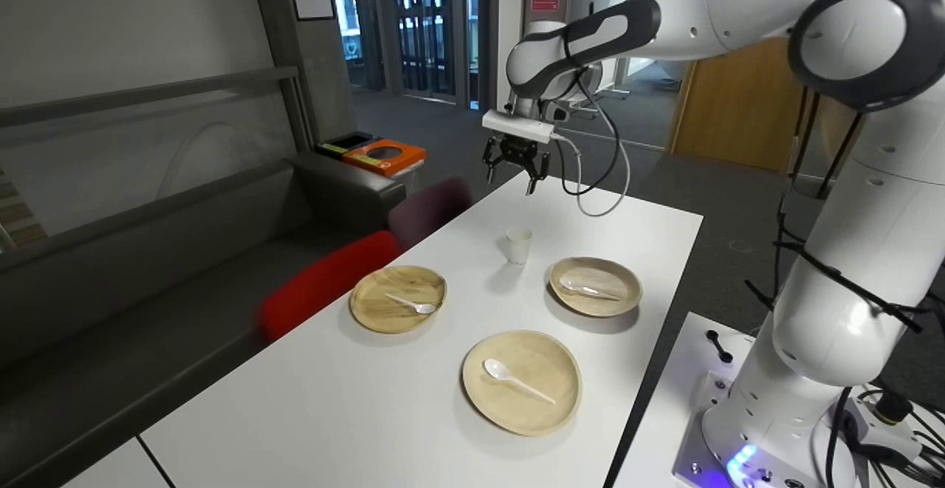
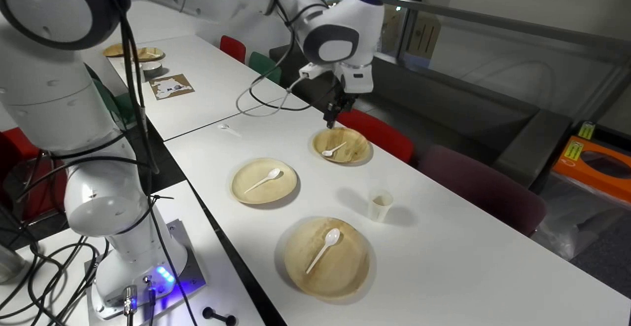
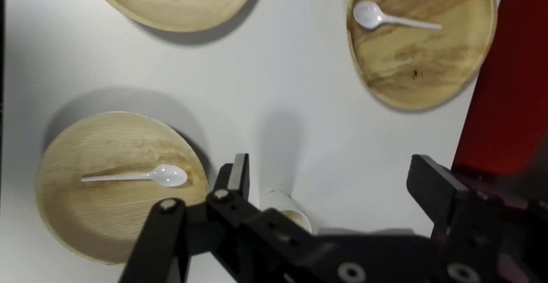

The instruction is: Lift the cup on the left, put it in the cup on the right and move it to the left a bit

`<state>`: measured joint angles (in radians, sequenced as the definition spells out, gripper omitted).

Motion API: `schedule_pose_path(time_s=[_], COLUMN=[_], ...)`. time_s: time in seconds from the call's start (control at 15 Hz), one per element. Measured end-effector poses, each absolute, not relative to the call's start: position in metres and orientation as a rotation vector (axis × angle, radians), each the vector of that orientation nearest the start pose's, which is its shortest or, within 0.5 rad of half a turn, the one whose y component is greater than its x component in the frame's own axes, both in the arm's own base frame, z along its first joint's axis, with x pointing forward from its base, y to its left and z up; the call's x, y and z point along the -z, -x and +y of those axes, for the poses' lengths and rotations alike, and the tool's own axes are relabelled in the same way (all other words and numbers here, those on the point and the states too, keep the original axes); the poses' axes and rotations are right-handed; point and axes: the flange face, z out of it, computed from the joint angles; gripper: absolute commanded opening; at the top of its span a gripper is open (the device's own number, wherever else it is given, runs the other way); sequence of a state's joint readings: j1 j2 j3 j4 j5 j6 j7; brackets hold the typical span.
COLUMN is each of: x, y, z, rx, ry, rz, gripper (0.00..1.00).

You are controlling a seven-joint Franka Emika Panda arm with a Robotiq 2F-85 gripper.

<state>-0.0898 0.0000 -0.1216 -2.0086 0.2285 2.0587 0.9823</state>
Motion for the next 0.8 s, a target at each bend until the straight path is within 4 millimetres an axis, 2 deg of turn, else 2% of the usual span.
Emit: schedule_pose_path(time_s=[0.27,0.4,0.53,0.8], x=[-0.516,-0.535,-0.541,-0.536], y=[-0.508,-0.491,-0.487,-0.487], z=[-0.026,0.008,0.018,0.012], rx=[-0.173,-0.207,-0.200,-0.212], ry=[2.536,2.612,2.631,2.634], rz=[1.530,1.422,1.390,1.384], gripper=[1.00,1.00,1.00,1.00])
